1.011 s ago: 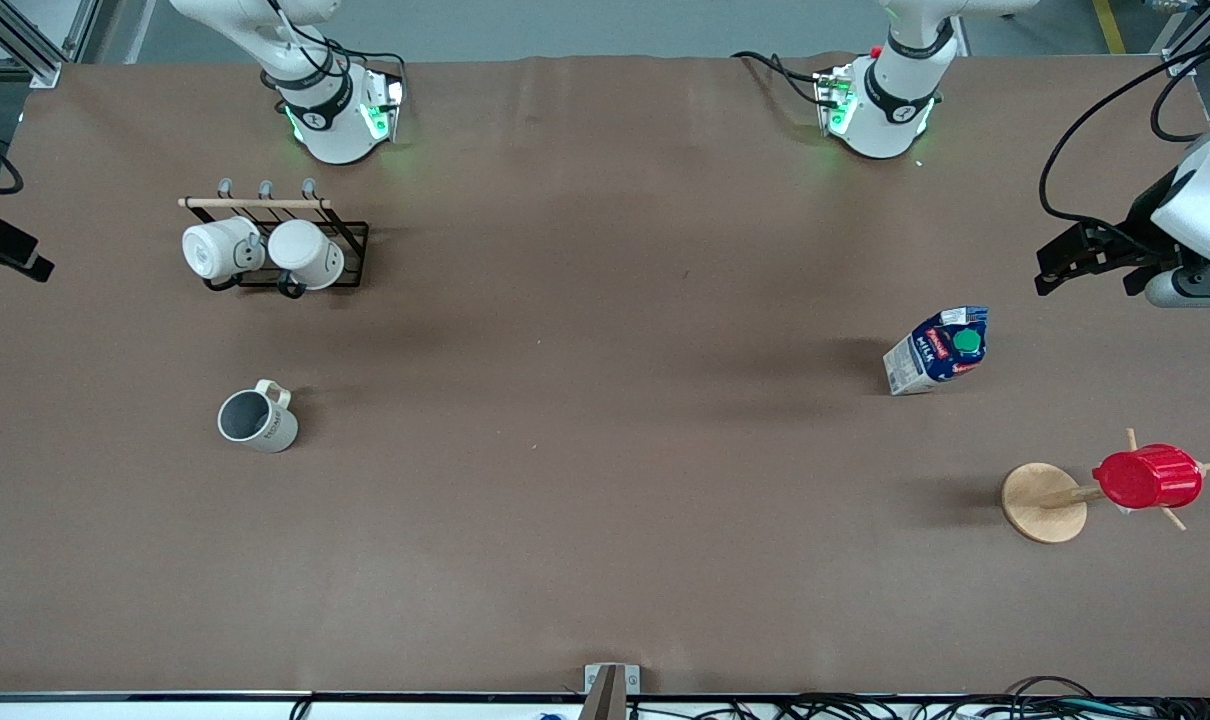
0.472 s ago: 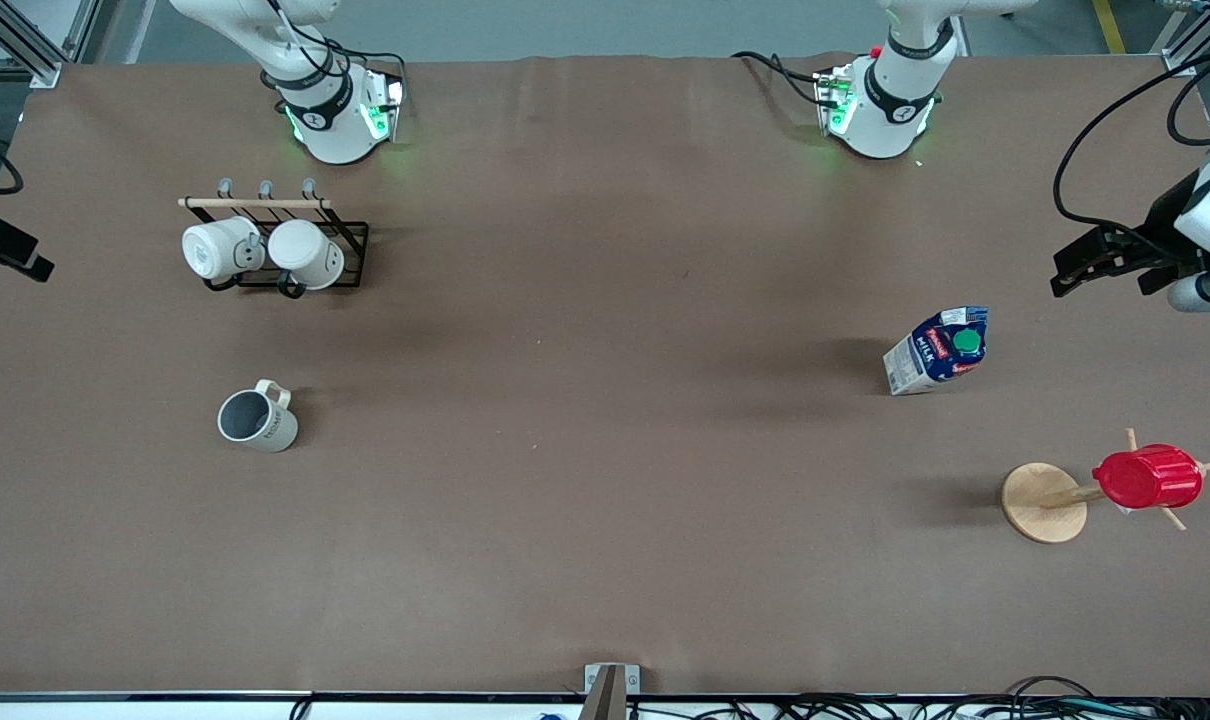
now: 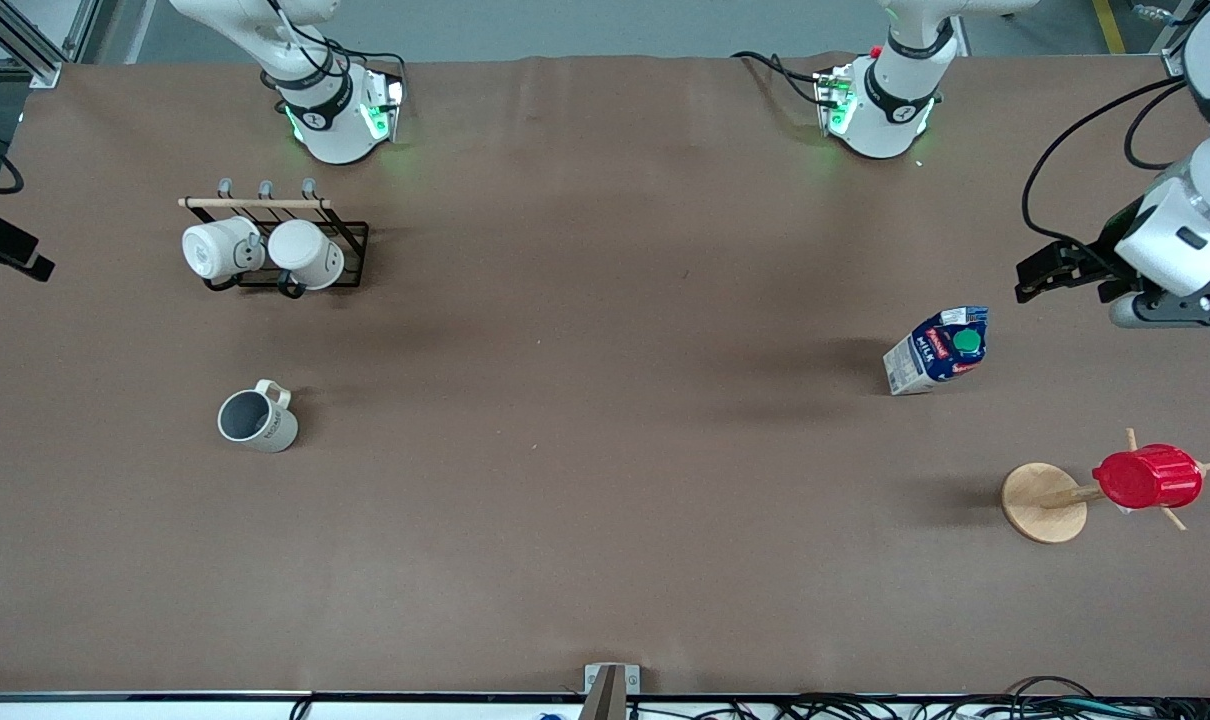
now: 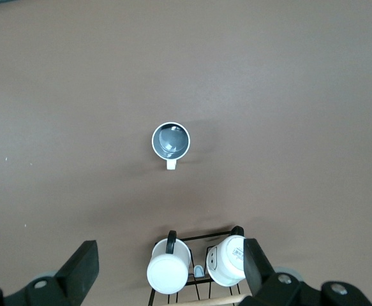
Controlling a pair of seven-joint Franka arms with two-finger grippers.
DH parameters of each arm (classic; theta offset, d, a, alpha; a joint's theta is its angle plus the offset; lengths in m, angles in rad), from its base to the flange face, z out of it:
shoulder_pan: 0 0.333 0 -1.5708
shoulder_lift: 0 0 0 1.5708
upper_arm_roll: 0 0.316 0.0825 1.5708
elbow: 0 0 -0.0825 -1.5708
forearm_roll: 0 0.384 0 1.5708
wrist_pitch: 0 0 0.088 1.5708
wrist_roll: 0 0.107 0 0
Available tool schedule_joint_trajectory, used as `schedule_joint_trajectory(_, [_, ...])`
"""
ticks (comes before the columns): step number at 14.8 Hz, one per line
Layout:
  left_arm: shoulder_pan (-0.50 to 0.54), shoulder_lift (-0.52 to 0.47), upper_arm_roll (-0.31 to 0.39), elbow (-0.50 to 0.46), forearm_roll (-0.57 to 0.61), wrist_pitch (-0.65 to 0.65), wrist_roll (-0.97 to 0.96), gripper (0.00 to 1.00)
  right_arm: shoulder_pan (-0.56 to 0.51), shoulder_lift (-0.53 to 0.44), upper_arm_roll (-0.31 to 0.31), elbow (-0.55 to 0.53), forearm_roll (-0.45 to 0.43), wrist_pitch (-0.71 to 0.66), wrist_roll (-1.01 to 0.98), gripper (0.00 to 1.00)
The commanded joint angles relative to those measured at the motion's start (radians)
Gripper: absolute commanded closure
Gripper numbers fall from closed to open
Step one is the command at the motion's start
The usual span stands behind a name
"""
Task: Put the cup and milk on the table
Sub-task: 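Move the left gripper down onto the milk carton while the right gripper reaches the mug, then grasp the milk carton with the left gripper while the right gripper grasps the mug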
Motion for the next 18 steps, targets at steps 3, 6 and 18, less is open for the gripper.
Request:
schedule_joint_trajectory(3, [-0.01, -0.008, 0.014, -0.14, -0.016, 0.139, 0.016, 0.0, 0.019, 0.055, -0.004, -0.079, 0.016, 0.065, -0.035, 0.0])
schedule_joint_trajectory(6, [-0.007, -0.005, 0.018, -0.227, -0.01, 0.231, 0.015, 0.0, 0.031, 0.117, -0.003, -0.183, 0.016, 0.219, -0.094, 0.0])
schedule_joint_trajectory(18, [-0.009, 0.088, 0.017, -0.41, -0.006, 0.532, -0.076, 0.0, 0.031, 0.296, -0.004, -0.559, 0.011, 0.897, -0.227, 0.0])
